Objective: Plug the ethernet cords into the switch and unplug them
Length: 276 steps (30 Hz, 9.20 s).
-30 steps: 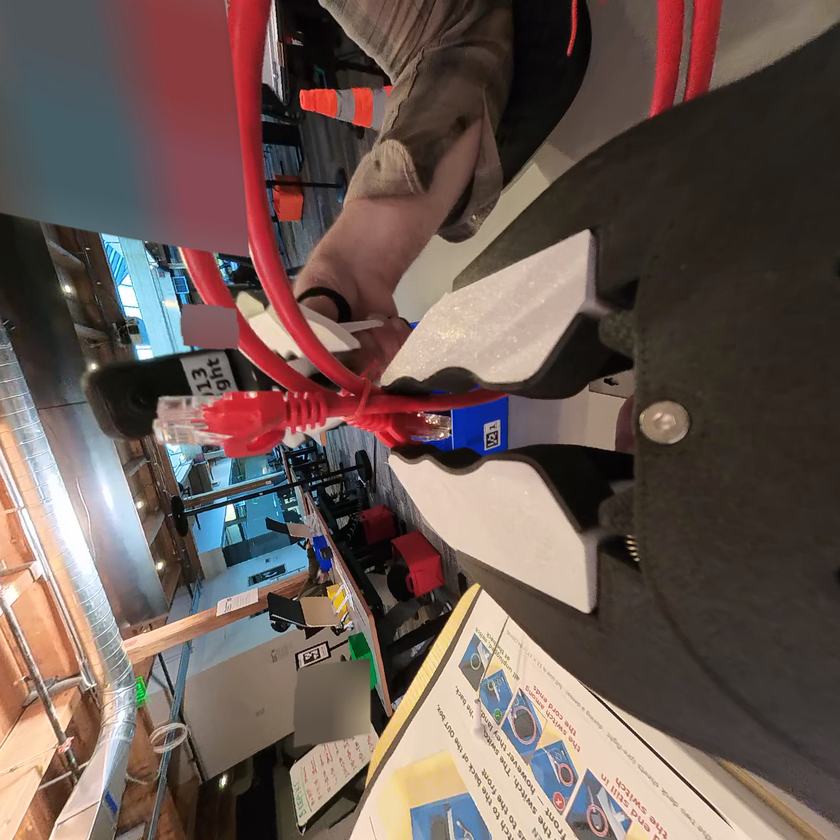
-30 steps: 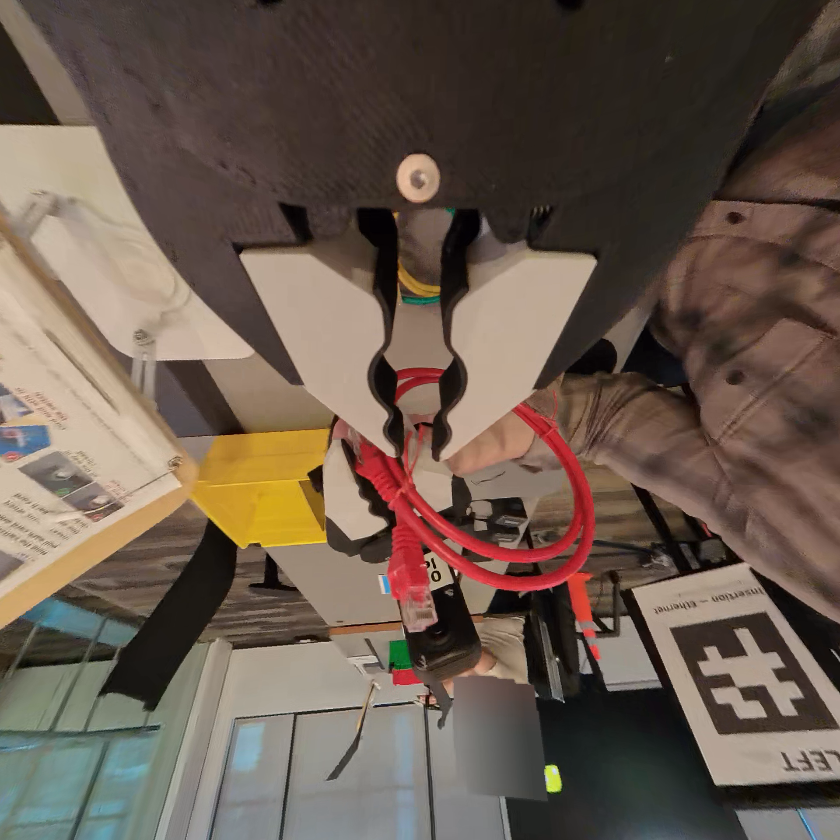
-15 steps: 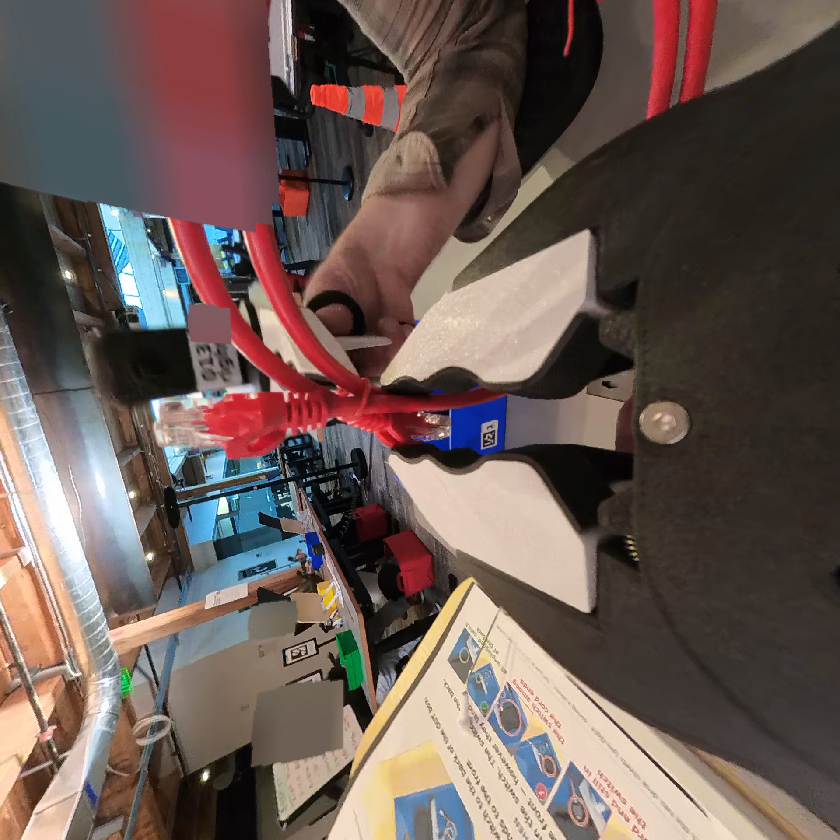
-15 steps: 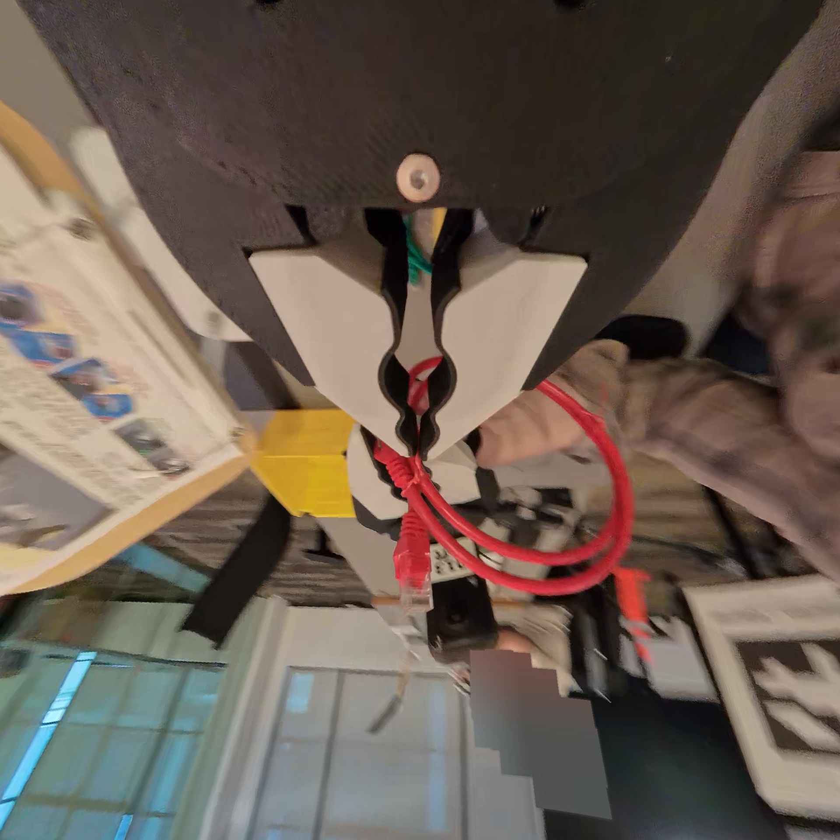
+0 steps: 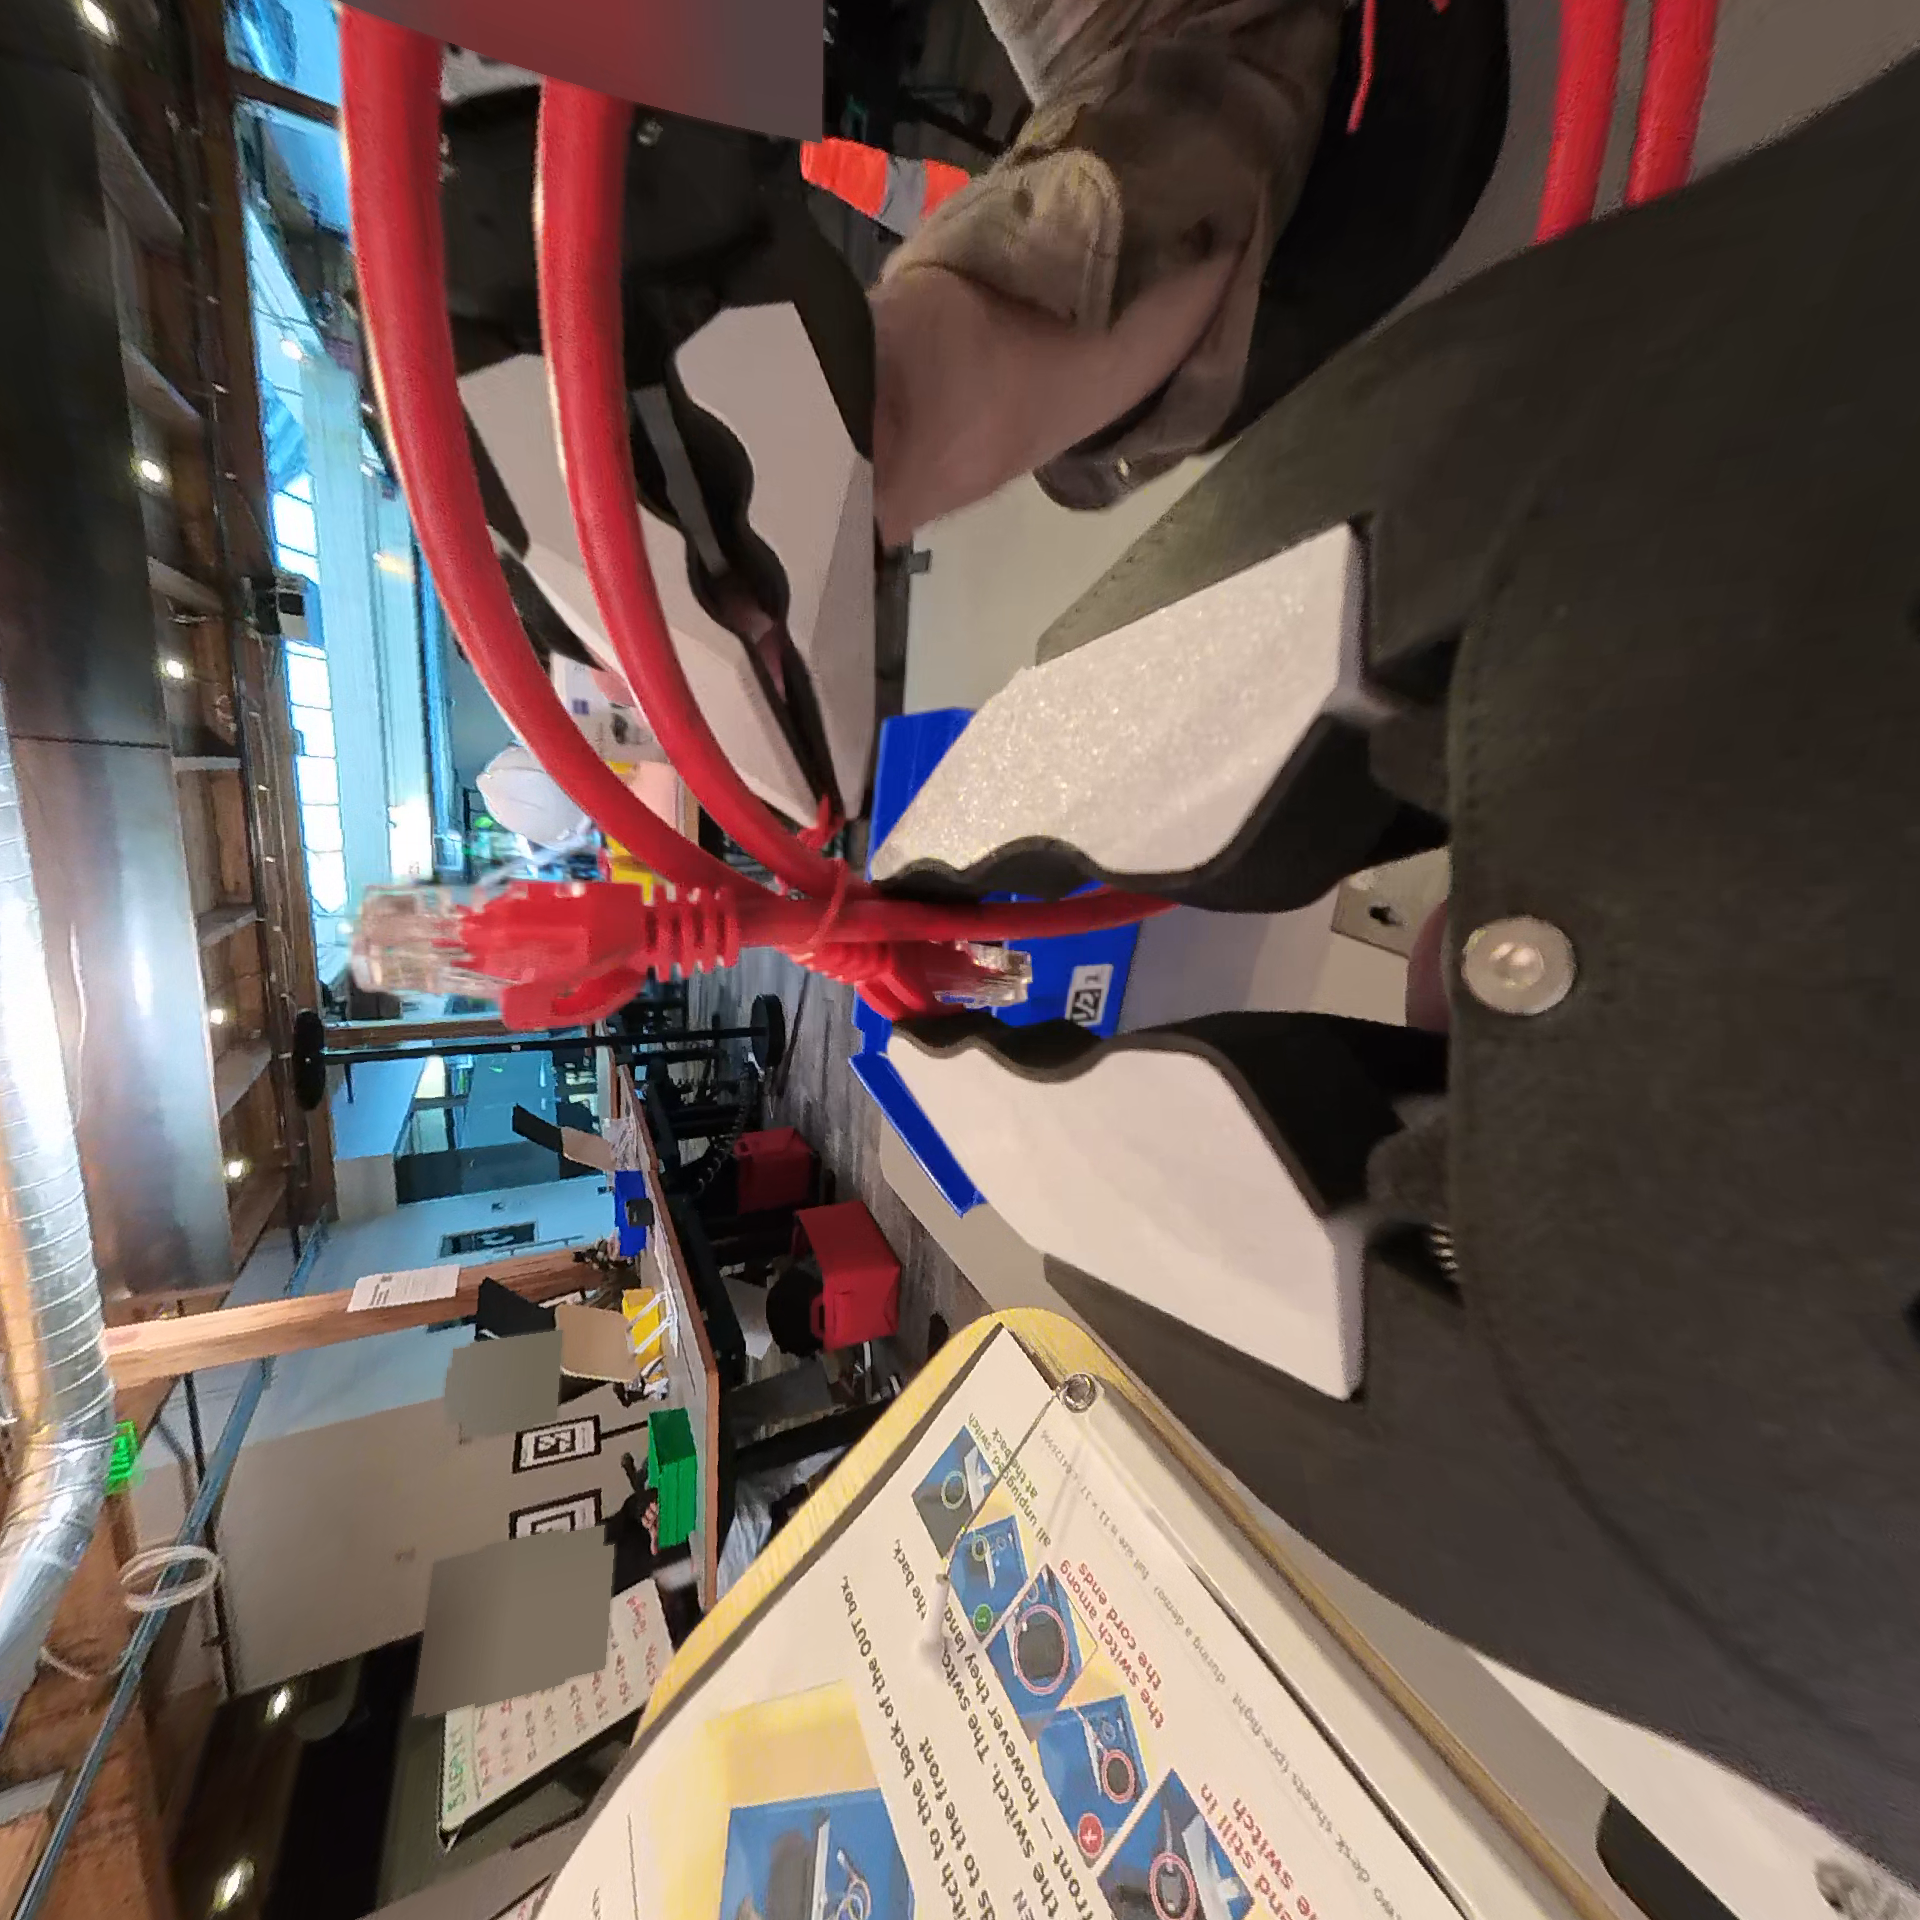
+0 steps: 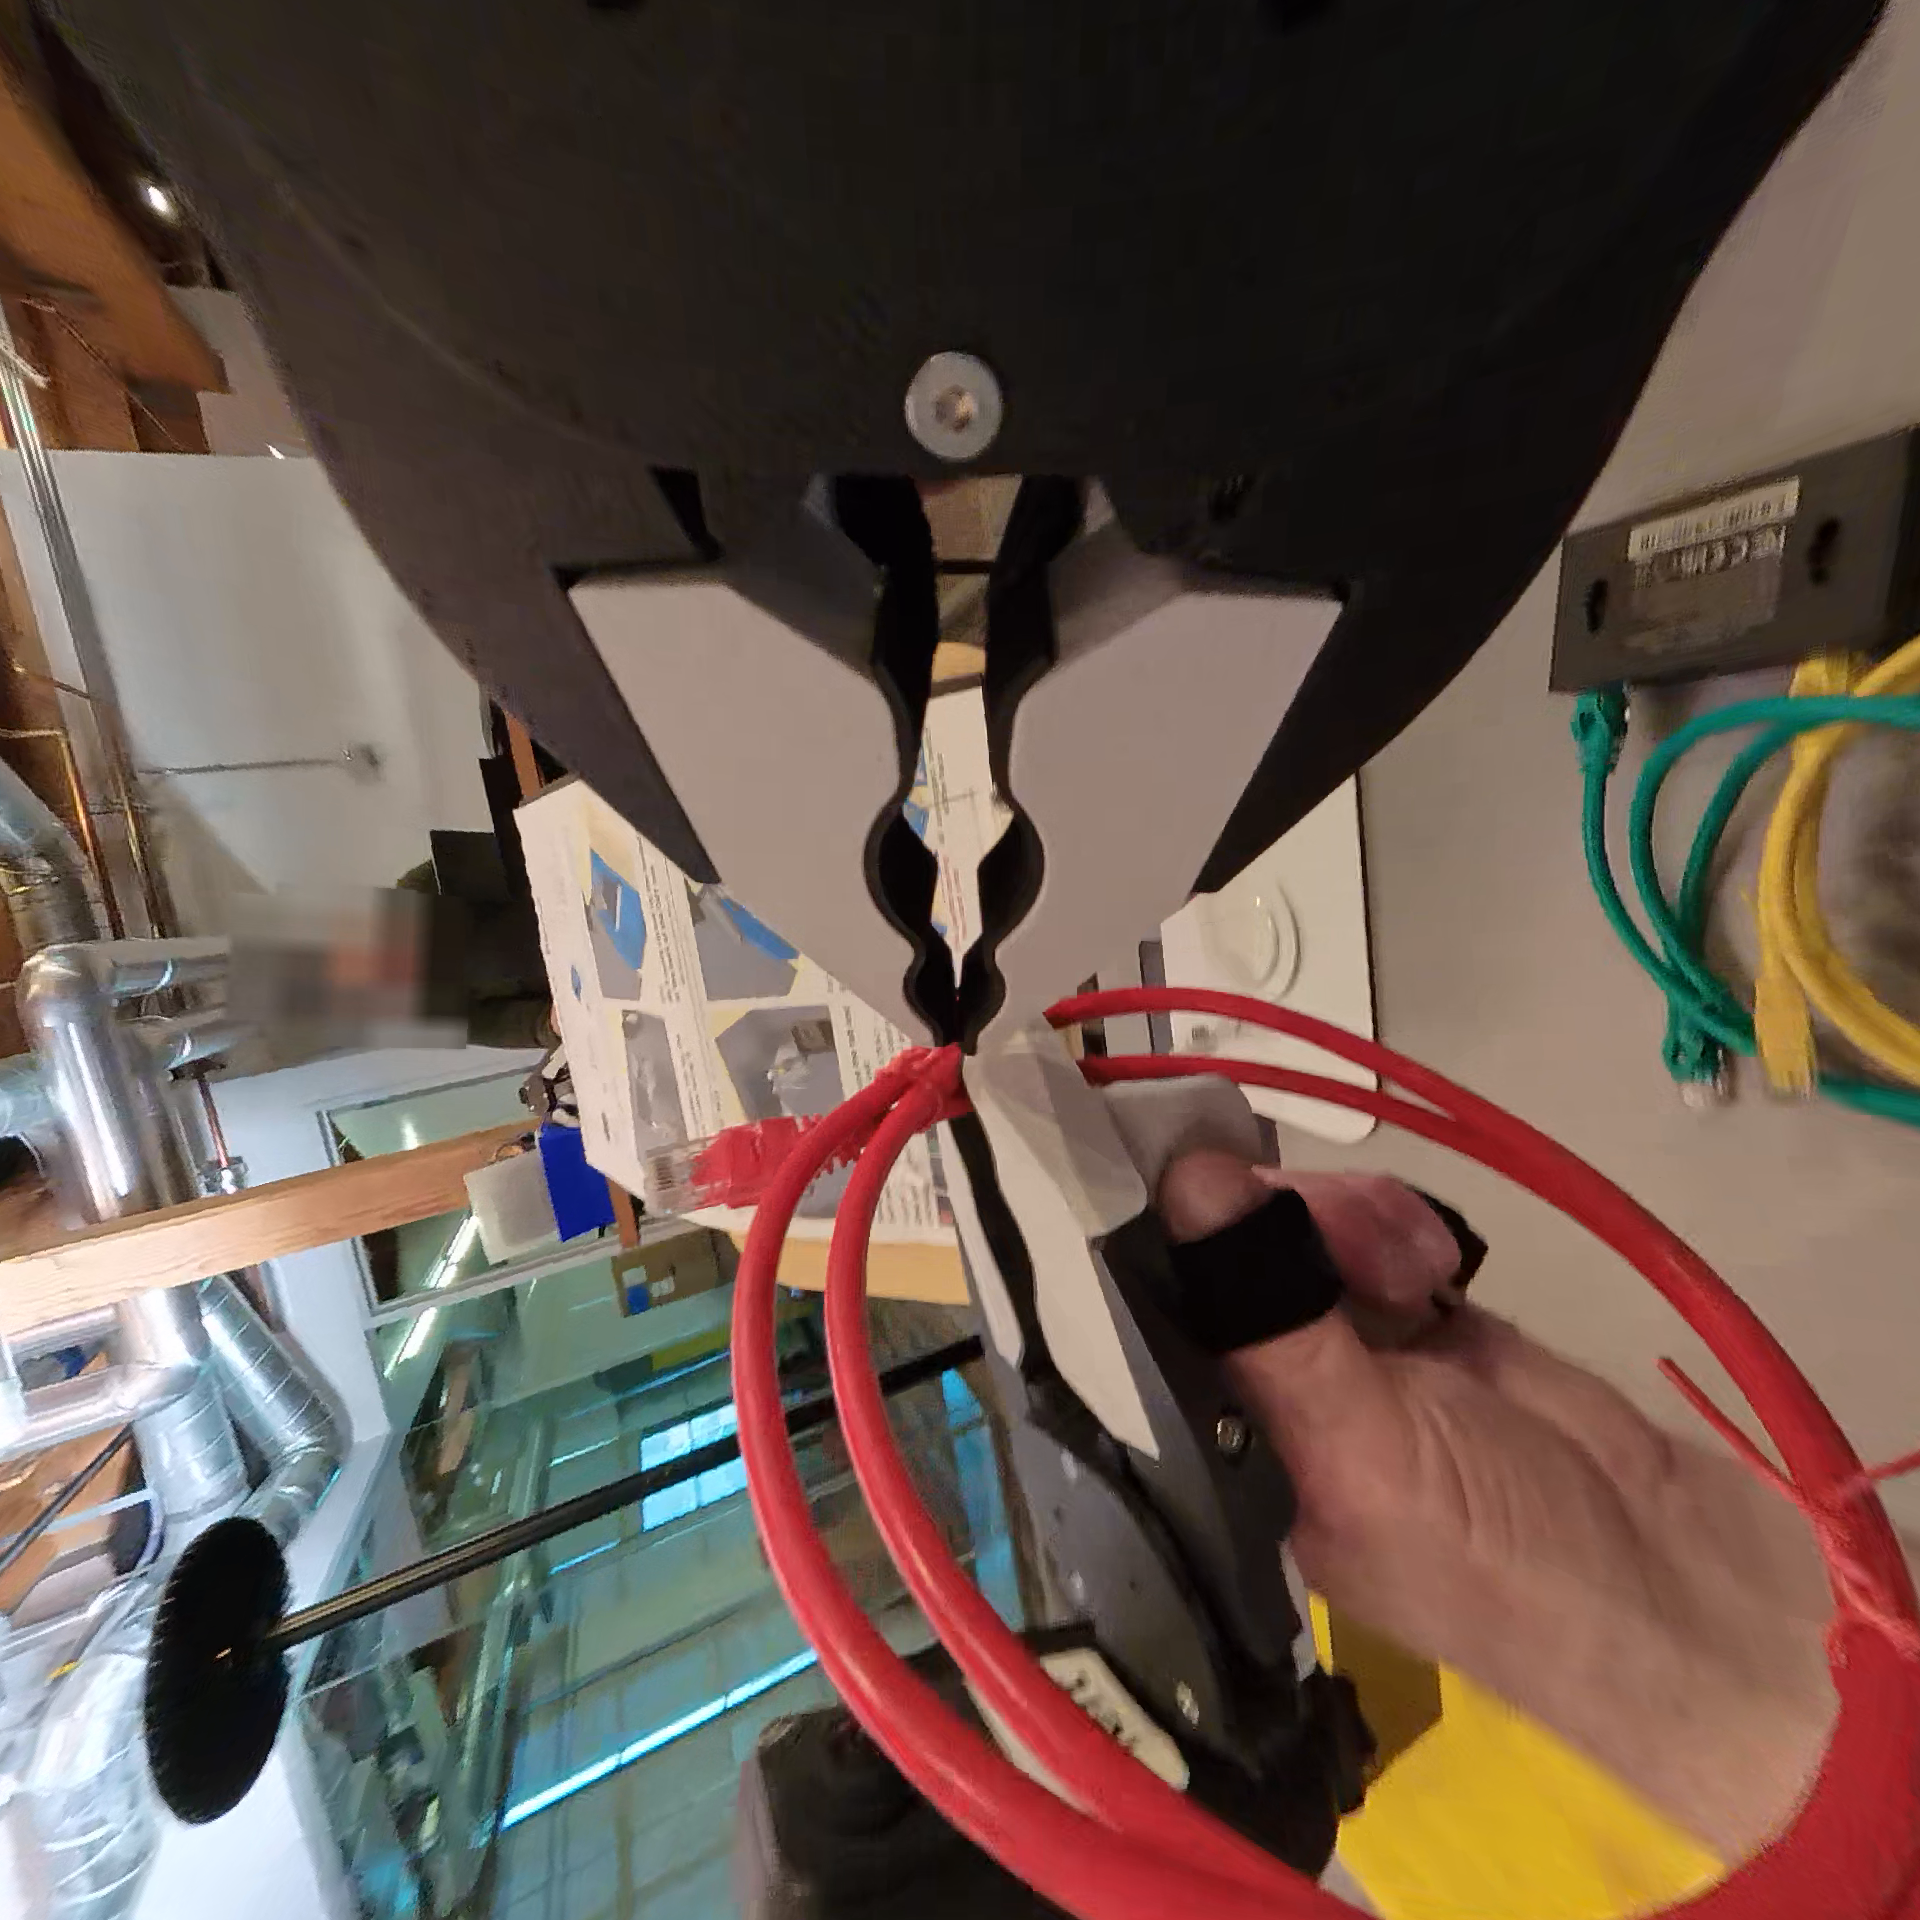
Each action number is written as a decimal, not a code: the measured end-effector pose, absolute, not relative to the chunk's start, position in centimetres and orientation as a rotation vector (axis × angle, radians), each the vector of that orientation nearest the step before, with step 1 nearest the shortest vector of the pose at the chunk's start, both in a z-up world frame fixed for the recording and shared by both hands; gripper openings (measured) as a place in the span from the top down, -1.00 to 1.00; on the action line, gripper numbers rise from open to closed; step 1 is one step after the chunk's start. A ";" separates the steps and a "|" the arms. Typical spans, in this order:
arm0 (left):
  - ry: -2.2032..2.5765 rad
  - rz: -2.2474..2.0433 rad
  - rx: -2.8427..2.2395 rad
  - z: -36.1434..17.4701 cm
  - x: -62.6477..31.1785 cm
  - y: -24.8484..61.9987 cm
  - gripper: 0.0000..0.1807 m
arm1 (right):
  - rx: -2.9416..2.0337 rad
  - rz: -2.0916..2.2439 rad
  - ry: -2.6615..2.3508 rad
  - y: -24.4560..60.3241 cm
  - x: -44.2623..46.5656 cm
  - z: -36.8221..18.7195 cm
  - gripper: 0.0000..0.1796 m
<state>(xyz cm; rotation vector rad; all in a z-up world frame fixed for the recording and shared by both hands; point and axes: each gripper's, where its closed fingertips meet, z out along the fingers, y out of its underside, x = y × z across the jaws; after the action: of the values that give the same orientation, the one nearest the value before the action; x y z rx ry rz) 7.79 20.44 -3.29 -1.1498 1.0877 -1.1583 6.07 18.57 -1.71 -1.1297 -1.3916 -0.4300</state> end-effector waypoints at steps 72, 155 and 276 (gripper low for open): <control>1.116 -0.966 -0.959 -0.5 6.7 18.5 0.77 | -1.286 0.564 -1.250 15.6 6.2 0.1 0.90; 1.319 -0.804 -0.892 -2.5 8.3 16.4 0.77 | -1.338 0.503 -1.343 14.1 7.3 -0.6 1.00; 1.391 -0.783 -0.968 2.5 2.5 12.7 0.56 | -1.477 0.483 -1.104 17.8 7.5 3.1 0.88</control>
<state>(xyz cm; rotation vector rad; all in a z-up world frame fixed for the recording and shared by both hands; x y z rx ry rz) 2.48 12.66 2.49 -0.9676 1.3910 -0.7834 7.52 17.77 3.12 -1.4771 -1.1038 0.4832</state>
